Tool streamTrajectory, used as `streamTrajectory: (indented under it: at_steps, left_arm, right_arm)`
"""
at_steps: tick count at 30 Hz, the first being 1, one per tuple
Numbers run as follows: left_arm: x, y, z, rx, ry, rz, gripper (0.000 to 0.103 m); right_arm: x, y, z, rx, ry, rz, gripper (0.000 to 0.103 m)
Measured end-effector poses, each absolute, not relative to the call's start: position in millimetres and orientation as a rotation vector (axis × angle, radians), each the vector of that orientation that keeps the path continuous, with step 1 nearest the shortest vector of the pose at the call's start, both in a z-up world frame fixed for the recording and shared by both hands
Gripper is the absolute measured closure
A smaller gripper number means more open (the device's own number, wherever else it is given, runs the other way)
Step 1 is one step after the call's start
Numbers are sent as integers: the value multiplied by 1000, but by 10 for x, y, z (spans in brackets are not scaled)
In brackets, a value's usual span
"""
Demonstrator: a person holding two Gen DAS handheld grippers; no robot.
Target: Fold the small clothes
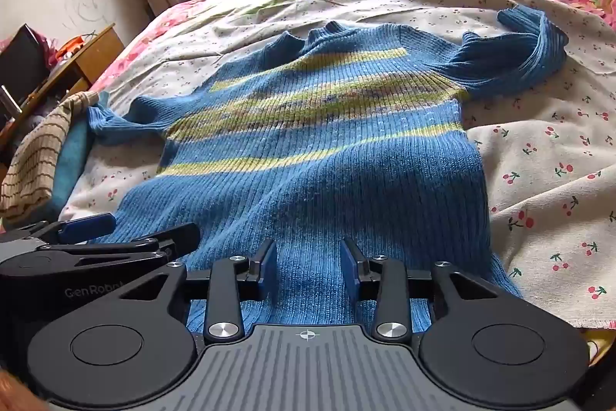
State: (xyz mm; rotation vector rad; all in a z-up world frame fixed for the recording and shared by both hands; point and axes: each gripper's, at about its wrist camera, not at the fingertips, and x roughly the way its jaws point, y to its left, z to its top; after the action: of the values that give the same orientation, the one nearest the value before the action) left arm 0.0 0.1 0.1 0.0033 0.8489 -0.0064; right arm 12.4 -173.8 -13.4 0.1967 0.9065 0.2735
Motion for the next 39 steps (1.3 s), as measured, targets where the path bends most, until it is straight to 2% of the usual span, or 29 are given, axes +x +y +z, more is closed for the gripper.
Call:
streamTrajectory:
  at_steps: [39]
  left_arm:
    - [2,-2,5,6,860,-4,0]
  right_arm:
    - [145,-1726,-161,200,916,274,67]
